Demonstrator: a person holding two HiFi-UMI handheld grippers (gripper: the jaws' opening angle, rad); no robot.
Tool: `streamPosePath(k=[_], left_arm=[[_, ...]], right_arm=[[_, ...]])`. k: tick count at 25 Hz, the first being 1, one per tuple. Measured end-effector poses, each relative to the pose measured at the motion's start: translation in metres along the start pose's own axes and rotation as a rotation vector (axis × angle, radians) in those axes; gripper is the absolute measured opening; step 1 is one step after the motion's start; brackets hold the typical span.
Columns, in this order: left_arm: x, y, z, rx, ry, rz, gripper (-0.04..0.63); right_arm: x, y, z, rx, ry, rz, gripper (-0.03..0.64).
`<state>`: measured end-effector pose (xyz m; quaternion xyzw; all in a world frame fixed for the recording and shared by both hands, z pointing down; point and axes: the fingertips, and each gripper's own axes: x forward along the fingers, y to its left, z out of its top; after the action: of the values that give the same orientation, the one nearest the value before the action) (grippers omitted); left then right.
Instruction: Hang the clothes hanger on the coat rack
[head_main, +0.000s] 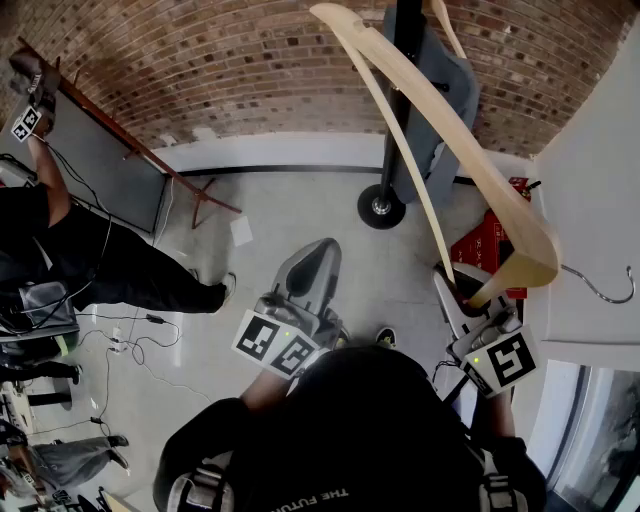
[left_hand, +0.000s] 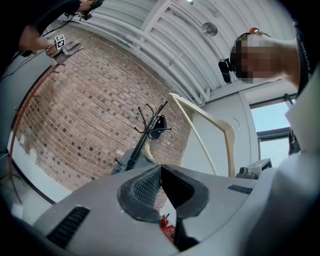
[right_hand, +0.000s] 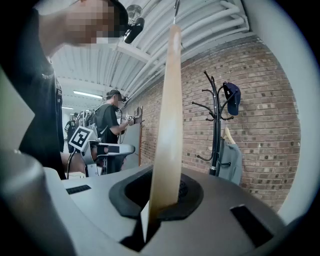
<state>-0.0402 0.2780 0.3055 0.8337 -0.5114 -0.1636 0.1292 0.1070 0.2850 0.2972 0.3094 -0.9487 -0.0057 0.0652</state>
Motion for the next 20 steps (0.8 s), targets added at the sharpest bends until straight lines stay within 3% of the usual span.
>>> streamPosePath(k=[20], left_arm=[[-0.026, 0.052, 0.018, -0.017, -0.011, 0.031, 0.020]], right_arm=[[0.039, 0.016, 0.003, -0.004, 0.043, -0.001, 0.028]])
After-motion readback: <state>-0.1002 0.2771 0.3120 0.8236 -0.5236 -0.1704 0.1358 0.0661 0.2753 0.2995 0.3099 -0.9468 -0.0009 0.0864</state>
